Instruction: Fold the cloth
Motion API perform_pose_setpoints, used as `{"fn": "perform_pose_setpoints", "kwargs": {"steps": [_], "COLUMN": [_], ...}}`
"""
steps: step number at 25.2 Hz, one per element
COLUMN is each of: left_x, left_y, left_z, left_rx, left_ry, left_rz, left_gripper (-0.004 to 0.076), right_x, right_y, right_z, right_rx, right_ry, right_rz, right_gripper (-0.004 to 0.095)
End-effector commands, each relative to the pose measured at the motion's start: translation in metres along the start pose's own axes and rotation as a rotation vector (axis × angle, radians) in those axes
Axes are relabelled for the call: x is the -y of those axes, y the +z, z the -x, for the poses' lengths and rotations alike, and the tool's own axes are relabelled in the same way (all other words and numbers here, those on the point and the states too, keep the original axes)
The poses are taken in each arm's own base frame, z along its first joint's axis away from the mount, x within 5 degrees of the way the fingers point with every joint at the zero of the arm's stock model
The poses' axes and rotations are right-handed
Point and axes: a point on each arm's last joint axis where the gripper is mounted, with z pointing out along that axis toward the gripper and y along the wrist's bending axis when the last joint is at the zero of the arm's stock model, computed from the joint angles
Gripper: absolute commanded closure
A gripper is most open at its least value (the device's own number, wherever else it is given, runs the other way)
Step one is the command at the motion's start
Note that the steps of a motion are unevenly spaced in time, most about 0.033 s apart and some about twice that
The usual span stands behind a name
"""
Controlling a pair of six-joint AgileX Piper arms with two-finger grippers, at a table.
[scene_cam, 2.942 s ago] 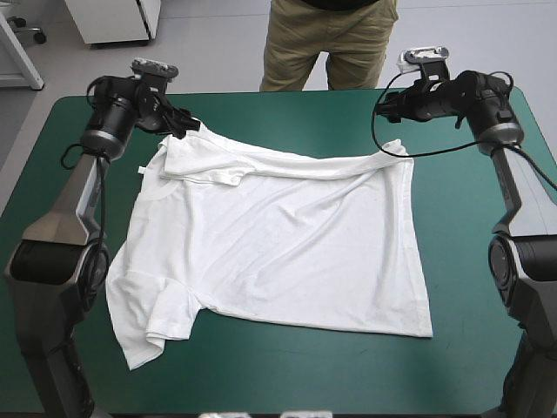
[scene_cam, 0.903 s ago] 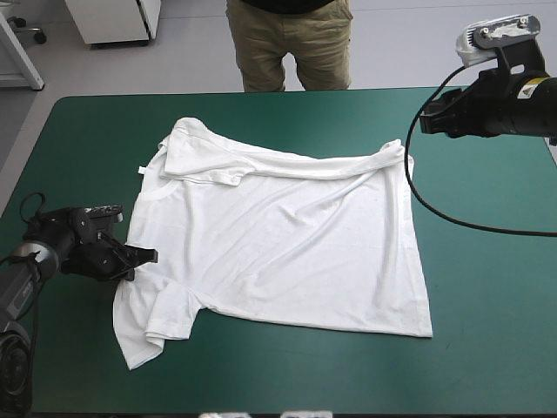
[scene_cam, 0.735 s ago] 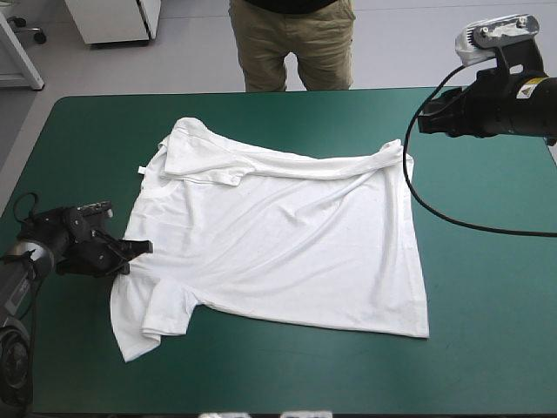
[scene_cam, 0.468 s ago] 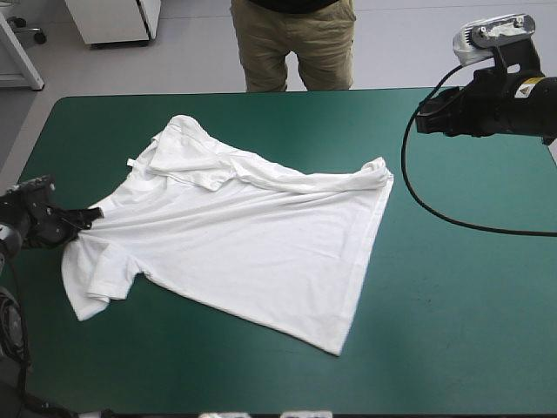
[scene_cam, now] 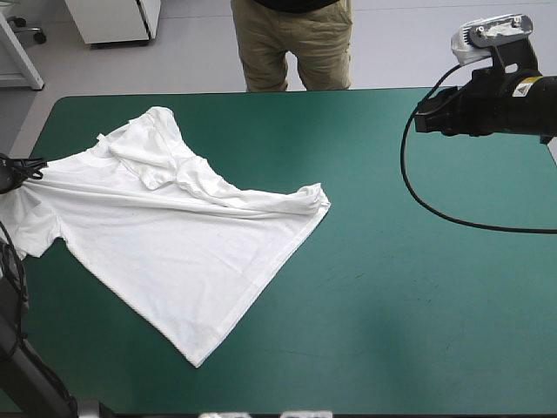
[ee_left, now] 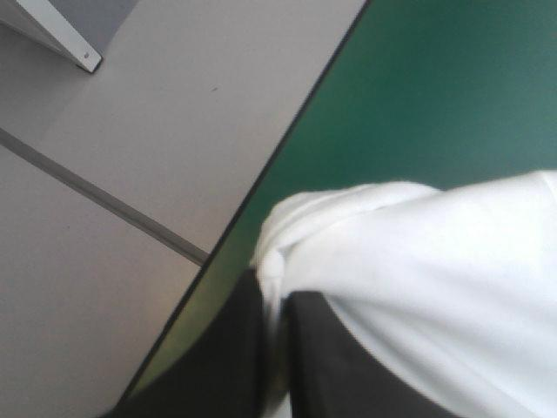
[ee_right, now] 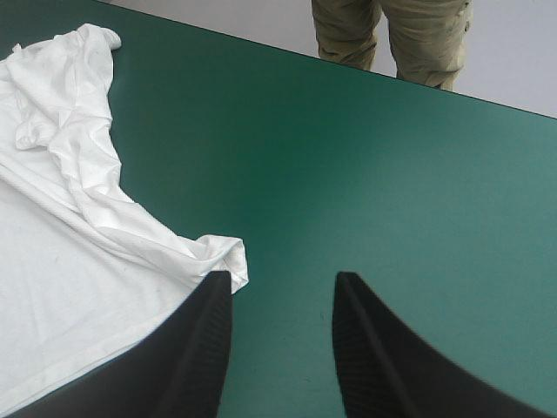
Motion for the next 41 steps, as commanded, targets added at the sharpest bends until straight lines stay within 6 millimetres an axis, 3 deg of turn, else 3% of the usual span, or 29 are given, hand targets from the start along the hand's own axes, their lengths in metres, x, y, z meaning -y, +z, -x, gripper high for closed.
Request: {"fn": "perform_pose_setpoints", "kwargs": {"steps": [1, 5, 7, 9, 11, 13, 16, 19, 25, 33, 36, 41], "left_x": [0.000, 0.023, 0.036, 0.042, 0.038, 0.034, 0.043, 0.063, 0.085, 0.066, 0.055, 0.056], "left_y": [-0.028, -0.030, -0.037, -0.049, -0.066, -0.088, -0.127, -0.173, -0.237, -0.296, -0.317, -0.320], "left_z": [0.033, 0.036, 0.036, 0.036, 0.034, 0.031, 0.025, 0.008, -0.064, -0.167, -0.203, -0.246], "left_rx": [0.108, 0.092, 0.096, 0.093, 0.050, 0.002, 0.005, 0.039, -0.036, -0.074, -0.011, -0.006], "left_ry": [-0.035, 0.001, 0.078, 0.134, 0.158, 0.160, 0.097, 0.170, 0.364, 0.451, 0.484, 0.618], "left_rz": [-0.013, -0.139, -0.187, -0.200, -0.193, -0.181, -0.307, -0.418, -0.452, -0.538, -0.582, -0.698], "left_gripper": [0.0733, 0.0715, 0.0650, 0.0517, 0.0251, 0.0160, 0.0164, 0.0165, 0.0201, 0.0202, 0.0202, 0.0203], "right_x": [-0.004, -0.004, -0.004, -0.004, -0.004, -0.004, -0.006, -0.008, -0.014, -0.021, -0.021, -0.021], "right_y": [-0.017, -0.019, -0.019, -0.019, -0.019, -0.019, -0.019, -0.022, -0.035, -0.038, -0.038, -0.038], "right_z": [0.008, 0.012, 0.012, 0.012, 0.011, 0.011, 0.008, 0.007, 0.006, 0.007, 0.007, 0.007], "right_rx": [0.102, 0.145, 0.146, 0.144, 0.140, 0.135, 0.106, 0.096, 0.118, 0.140, 0.140, 0.144], "right_ry": [-0.011, -0.039, -0.041, -0.041, -0.041, -0.041, -0.038, -0.041, -0.047, -0.030, -0.031, -0.043], "right_rz": [-0.006, -0.020, -0.020, -0.020, -0.019, -0.014, 0.003, 0.009, 0.014, 0.078, 0.080, 0.076], "right_gripper": [0.0553, 0.0533, 0.0471, 0.0394, 0.0333, 0.0333, 0.0335, 0.0335, 0.0350, 0.0351, 0.0350, 0.0367]}}
